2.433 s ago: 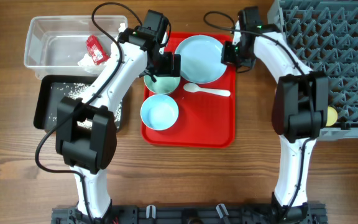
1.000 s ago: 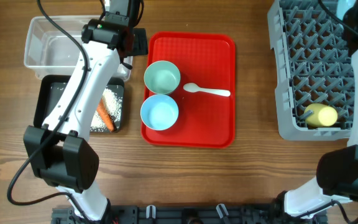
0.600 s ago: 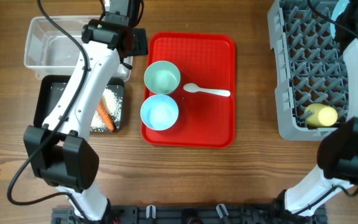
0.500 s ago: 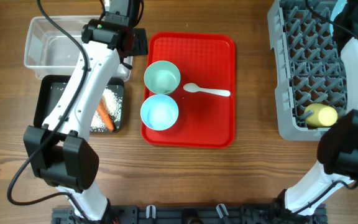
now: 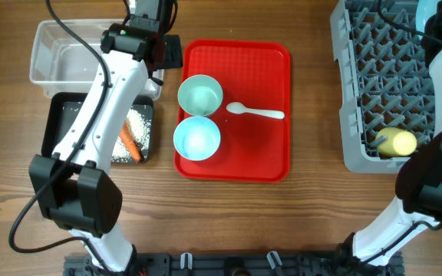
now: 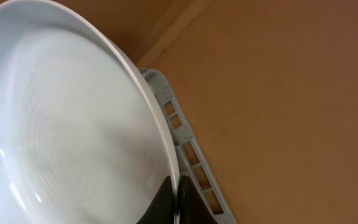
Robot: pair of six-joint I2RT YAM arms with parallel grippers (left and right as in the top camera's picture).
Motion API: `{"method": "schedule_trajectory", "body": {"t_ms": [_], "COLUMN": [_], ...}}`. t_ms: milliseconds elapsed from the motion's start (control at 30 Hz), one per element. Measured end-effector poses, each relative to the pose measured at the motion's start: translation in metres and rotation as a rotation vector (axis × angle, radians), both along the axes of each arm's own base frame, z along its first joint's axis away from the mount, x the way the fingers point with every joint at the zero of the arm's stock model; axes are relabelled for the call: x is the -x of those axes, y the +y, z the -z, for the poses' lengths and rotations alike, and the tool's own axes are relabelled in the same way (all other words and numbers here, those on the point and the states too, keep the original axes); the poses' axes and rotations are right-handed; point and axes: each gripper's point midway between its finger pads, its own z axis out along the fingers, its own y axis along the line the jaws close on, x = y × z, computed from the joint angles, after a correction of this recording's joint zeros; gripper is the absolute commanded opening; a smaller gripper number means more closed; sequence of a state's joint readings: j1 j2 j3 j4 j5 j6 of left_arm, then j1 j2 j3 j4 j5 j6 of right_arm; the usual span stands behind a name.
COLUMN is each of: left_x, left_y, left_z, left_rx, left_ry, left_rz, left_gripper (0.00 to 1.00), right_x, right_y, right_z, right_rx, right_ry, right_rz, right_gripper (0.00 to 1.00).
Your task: Sort waste into correct bins and load items into the dishwasher rack
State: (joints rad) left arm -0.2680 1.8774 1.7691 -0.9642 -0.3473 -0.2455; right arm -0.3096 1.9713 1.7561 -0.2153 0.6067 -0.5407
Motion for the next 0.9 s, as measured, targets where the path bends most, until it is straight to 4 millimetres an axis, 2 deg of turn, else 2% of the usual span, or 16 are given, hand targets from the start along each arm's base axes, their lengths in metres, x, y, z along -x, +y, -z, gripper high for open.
{"method": "schedule_trajectory", "body": {"t_ms": [267, 567, 633, 700, 733, 800, 867, 900], "left_x": [0.000, 0.000, 0.000, 0.000, 0.000, 0.000, 0.000, 0.000], "left_y": [0.000, 0.000, 0.000, 0.000, 0.000, 0.000, 0.000, 0.000], "left_z": [0.000, 0.000, 0.000, 0.000, 0.000, 0.000, 0.000, 0.000], "left_rx": [0.000, 0.000, 0.000, 0.000, 0.000, 0.000, 0.000, 0.000], "left_ry": [0.000, 0.000, 0.000, 0.000, 0.000, 0.000, 0.000, 0.000], "left_rz": [0.000, 0.000, 0.000, 0.000, 0.000, 0.000, 0.000, 0.000], "left_gripper": [1.00, 1.00, 1.00, 1.00, 1.00, 1.00, 1.00, 1.00], "right_x": [-0.007, -0.001, 0.000, 0.001, 0.000, 0.000, 0.000, 0.000], "right_y": [-0.004, -0.017, -0.019, -0.019, -0.019, -0.017, -0.016, -0.014], "right_z": [0.032, 0.045, 0.046, 0.047, 0.047, 0.050, 0.054, 0.058], "right_rx": [-0.016, -0.040, -0.048, -0.054, -0.059, -0.075, -0.089, -0.104], "right_ry": [0.073, 0.081, 0.080, 0.072, 0.067, 0.064, 0.066, 0.063], "right_rz": [-0.020, 0.017, 0.023, 0.027, 0.027, 0.027, 0.032, 0.035], "right_gripper": [0.04, 0.05, 0.08, 0.30, 0.49, 0.60, 0.77, 0.79]}}
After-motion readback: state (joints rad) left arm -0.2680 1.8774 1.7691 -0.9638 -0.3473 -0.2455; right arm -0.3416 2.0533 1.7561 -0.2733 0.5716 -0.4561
